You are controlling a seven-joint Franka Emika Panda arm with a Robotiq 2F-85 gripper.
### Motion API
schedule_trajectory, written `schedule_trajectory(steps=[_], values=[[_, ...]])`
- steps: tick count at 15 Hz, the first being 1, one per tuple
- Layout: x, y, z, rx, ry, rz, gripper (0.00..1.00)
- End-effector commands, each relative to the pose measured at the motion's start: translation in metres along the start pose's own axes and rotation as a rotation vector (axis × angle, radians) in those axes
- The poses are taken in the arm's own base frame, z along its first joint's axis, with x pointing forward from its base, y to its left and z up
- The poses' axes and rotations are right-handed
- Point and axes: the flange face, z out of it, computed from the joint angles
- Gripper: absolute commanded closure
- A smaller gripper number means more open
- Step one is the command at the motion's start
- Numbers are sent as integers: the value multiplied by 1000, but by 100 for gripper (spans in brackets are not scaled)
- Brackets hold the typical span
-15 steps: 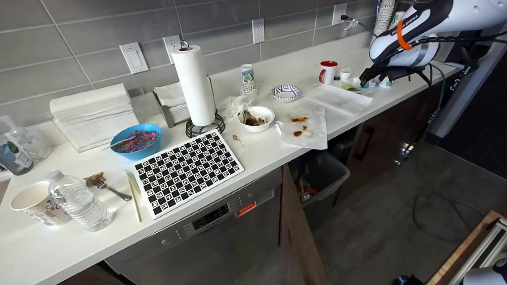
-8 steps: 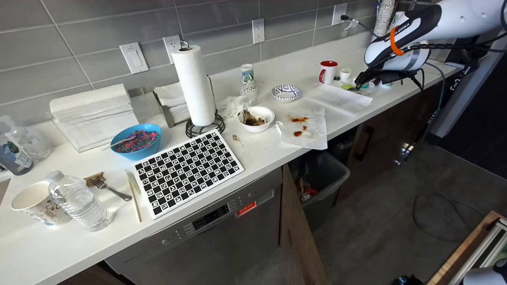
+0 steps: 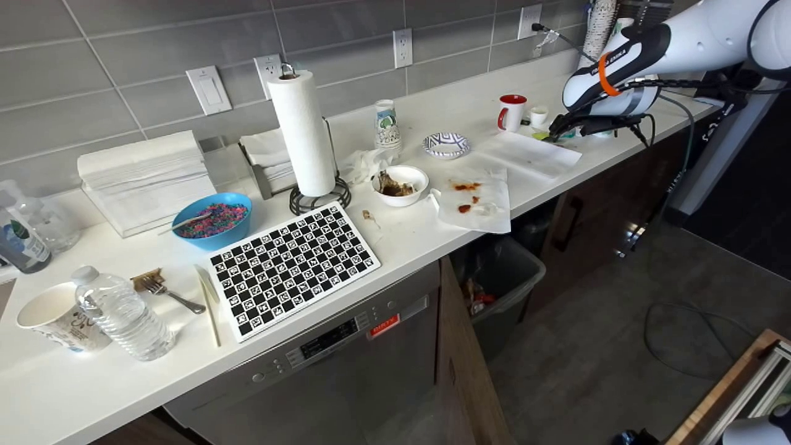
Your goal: Pick up the small pink paper on the right and throw it in the bin below
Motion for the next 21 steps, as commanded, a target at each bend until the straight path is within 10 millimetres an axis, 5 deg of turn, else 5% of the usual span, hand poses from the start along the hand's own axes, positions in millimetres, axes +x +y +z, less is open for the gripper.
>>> schedule_trajectory(steps=[1, 21], values=[[8, 11, 15, -17, -17, 61, 0], [15, 25, 32, -4, -65, 134, 0]])
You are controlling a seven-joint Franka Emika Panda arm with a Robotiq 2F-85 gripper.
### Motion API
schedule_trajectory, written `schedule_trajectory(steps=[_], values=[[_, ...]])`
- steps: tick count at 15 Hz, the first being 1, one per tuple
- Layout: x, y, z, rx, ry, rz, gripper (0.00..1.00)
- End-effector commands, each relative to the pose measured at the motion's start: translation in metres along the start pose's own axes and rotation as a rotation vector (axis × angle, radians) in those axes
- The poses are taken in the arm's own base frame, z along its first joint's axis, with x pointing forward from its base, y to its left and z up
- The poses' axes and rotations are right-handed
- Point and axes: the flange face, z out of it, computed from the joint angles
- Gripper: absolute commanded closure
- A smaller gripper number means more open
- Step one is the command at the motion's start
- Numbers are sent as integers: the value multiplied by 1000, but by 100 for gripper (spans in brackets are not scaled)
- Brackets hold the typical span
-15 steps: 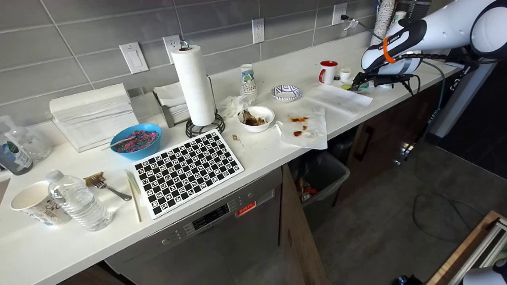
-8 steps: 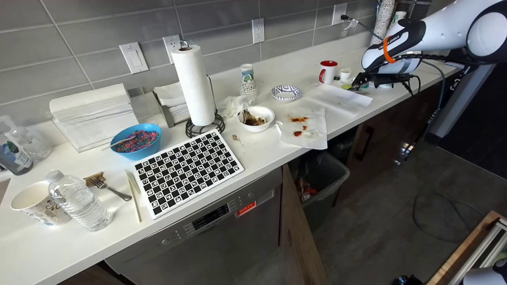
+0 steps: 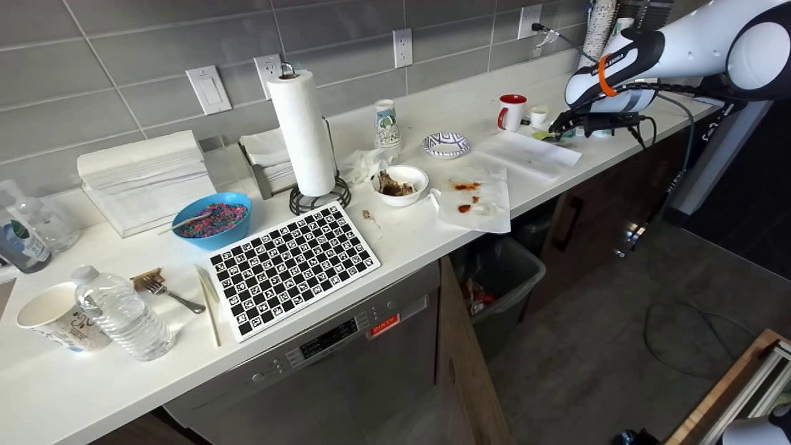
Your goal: Pick up the small pink paper on the right and throw it in the bin below
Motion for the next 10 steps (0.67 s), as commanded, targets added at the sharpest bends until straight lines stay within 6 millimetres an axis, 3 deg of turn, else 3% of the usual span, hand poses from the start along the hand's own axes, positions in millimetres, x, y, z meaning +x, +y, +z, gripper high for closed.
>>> schedule_trajectory(steps=[1, 7, 10], values=[[-1, -2, 11, 4, -33, 6, 0], [-4, -5, 19, 6, -42, 3, 0], [-3, -6, 19, 7, -42, 1, 9]])
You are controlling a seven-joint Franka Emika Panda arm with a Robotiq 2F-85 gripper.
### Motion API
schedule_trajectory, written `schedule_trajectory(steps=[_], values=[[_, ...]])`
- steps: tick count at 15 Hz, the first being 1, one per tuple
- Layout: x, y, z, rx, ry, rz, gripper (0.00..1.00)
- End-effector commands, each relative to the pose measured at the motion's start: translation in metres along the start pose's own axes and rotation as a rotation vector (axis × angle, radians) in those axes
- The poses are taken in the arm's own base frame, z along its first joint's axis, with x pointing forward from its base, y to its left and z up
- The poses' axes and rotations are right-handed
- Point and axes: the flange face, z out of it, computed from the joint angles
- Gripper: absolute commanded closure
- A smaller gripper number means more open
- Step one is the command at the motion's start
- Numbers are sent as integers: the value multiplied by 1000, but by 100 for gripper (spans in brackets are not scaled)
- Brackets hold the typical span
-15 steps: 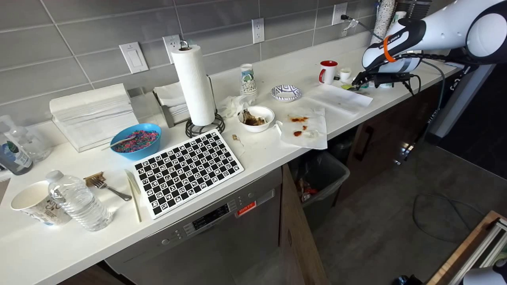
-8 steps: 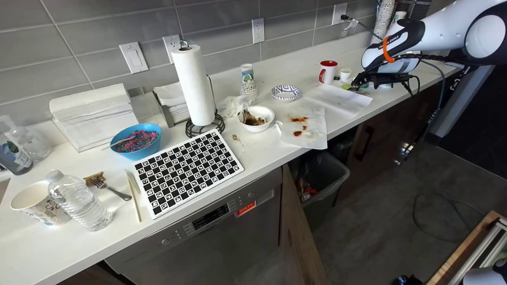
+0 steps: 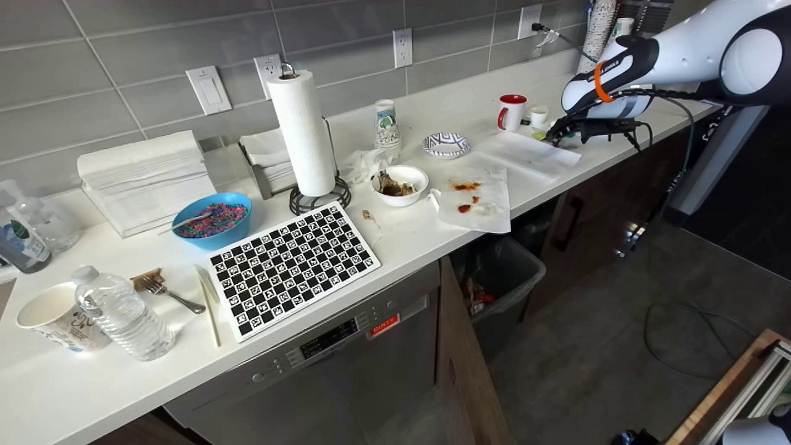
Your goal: Pick up the small pink paper on the right and throw it in the bin below
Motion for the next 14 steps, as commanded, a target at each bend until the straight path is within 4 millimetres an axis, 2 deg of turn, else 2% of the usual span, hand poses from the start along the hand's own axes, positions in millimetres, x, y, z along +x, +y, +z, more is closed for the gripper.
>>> schedule_trajectory(steps=[1, 2, 6, 7, 11, 13, 14], values=[[4, -1, 5, 2, -23, 5, 18], [4, -1, 5, 3, -23, 5, 30], [4, -2, 5, 6, -25, 4, 60], [4, -2, 5, 6, -26, 4, 64], [3, -2, 6, 8, -34, 5, 64], [4, -2, 6, 9, -36, 6, 76], [4, -1, 5, 11, -35, 9, 93]])
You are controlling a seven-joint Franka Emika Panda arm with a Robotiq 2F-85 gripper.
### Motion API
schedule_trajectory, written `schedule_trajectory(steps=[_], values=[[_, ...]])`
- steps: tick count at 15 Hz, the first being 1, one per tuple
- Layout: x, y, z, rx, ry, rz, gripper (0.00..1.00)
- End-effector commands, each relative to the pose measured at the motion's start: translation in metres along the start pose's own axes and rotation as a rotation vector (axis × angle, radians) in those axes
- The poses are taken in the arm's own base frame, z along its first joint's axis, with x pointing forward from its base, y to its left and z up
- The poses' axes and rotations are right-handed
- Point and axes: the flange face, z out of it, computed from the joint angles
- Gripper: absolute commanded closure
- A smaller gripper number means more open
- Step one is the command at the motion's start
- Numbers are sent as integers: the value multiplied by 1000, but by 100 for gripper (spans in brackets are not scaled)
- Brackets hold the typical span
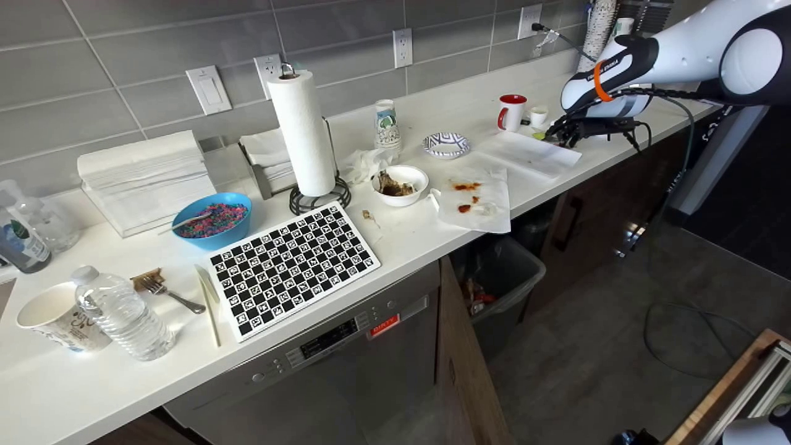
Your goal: Pick up the small pink paper on the right and throw it in the bin below
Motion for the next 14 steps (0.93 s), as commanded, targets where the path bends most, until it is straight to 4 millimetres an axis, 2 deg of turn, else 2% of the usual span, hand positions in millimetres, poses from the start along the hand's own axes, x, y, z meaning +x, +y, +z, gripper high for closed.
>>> schedule_trajectory(steps=[1, 8, 10, 14], values=[[3, 2, 5, 5, -24, 12, 99], [3, 9, 0, 11, -19, 27, 99], [4, 12, -5, 15, -14, 32, 99], [7, 16, -28, 36, 13, 38, 99]])
